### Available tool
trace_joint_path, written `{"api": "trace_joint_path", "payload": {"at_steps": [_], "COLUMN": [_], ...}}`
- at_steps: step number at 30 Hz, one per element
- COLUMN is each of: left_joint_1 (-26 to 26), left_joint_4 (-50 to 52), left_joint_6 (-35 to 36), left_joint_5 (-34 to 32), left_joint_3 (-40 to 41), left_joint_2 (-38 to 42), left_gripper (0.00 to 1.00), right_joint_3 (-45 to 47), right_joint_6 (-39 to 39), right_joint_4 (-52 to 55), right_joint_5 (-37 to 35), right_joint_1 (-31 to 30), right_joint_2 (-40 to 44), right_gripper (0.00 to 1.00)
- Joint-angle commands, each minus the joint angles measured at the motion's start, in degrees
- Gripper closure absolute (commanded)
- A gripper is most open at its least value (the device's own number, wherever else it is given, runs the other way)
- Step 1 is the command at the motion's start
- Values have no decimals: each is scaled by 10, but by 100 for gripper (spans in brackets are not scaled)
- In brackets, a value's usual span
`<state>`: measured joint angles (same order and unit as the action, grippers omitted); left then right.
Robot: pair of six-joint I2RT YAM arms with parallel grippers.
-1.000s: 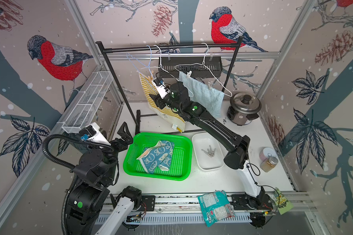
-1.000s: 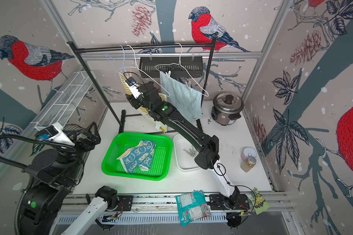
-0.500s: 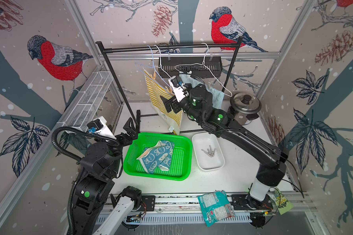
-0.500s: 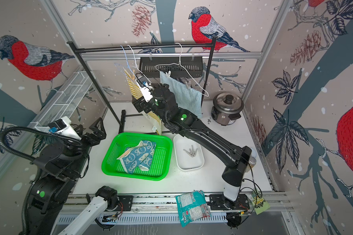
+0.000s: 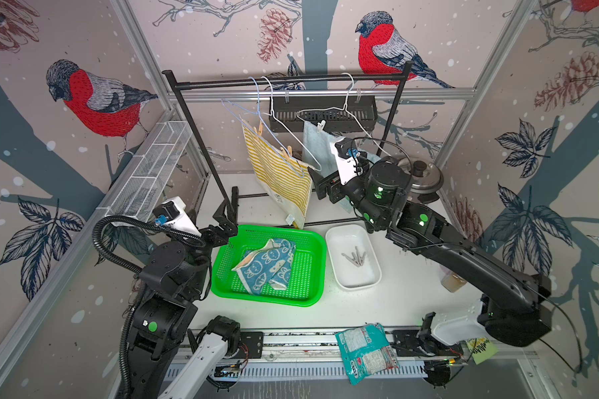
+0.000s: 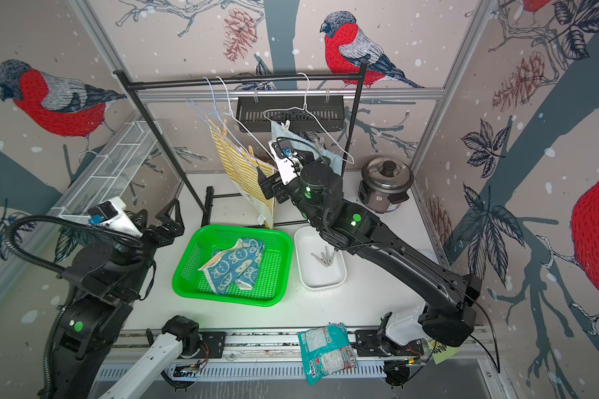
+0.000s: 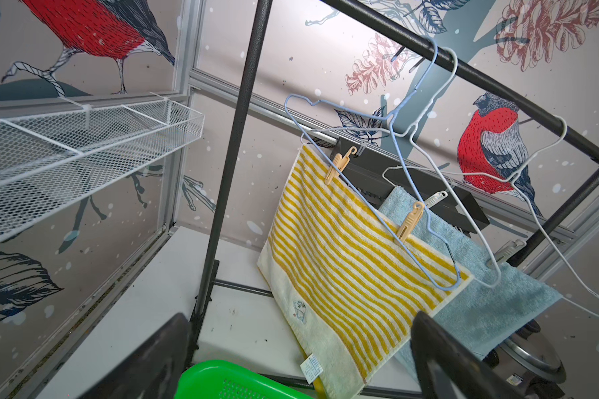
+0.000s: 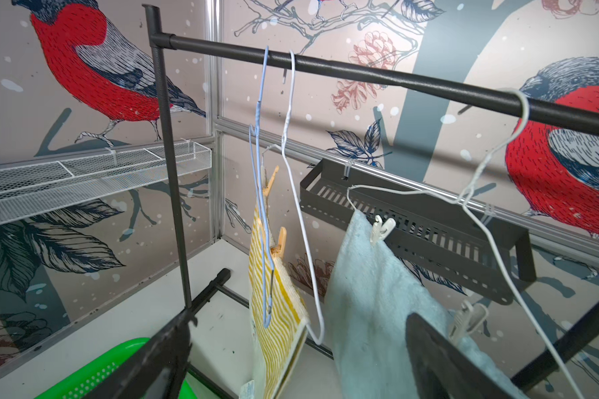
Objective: Remove the clothespins securing towels to the hanger
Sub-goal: Pick up the hanger from the clothesline.
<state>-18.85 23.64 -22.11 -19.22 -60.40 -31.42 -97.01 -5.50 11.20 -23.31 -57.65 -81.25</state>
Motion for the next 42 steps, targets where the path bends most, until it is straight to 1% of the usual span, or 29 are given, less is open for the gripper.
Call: {"api": "trace_joint_path", "payload": {"at_steps": [1,3,5,9,11,15,19,21,25,27,31,33,34,36,39,42], "left_joint_1": [1,1,1,1,1,1,1,1,1,1,1,1,1,1,1,1], "left_joint_4": [-40,-39,-38,-39,-38,-37,-33,-30,-26,-26,-23,-20,-19,-17,-16,-18], "left_joint_6": [-15,-20,-23,-28,-29,-29,-28,-27,-25,-25,-25,-25,-25,-26,-26,-25], "left_joint_5": [10,10,9,6,8,9,7,5,0,0,0,-1,-2,-3,-5,-5], "left_joint_3": [5,7,11,21,23,26,26,26,28,29,28,27,28,29,29,29], "left_joint_2": [-2,-3,-2,-2,-4,-7,-7,-7,-5,-5,-4,-2,0,1,1,0], "left_gripper": [1,1,1,2,2,1,2,1,2,1,2,2,1,2,2,2], "right_joint_3": [-11,-19,-33,-93,-125,-170,-225,-248,-272,-288,-344,-363,-368,-372,-367,-367], "right_joint_6": [17,20,18,-1,-3,5,20,23,29,30,27,28,30,33,36,33], "right_joint_4": [34,48,61,99,112,116,132,141,141,141,149,148,146,143,135,134], "right_joint_5": [6,37,67,111,148,219,285,306,333,341,339,344,346,348,357,363], "right_joint_1": [22,44,64,88,100,127,153,160,166,170,174,178,180,182,185,185], "right_joint_2": [4,-1,-11,-61,-87,-133,-181,-201,-232,-252,-297,-312,-317,-320,-320,-329], "right_gripper": [9,12,12,13,13,13,17,19,19,22,30,36,37,37,45,46]}}
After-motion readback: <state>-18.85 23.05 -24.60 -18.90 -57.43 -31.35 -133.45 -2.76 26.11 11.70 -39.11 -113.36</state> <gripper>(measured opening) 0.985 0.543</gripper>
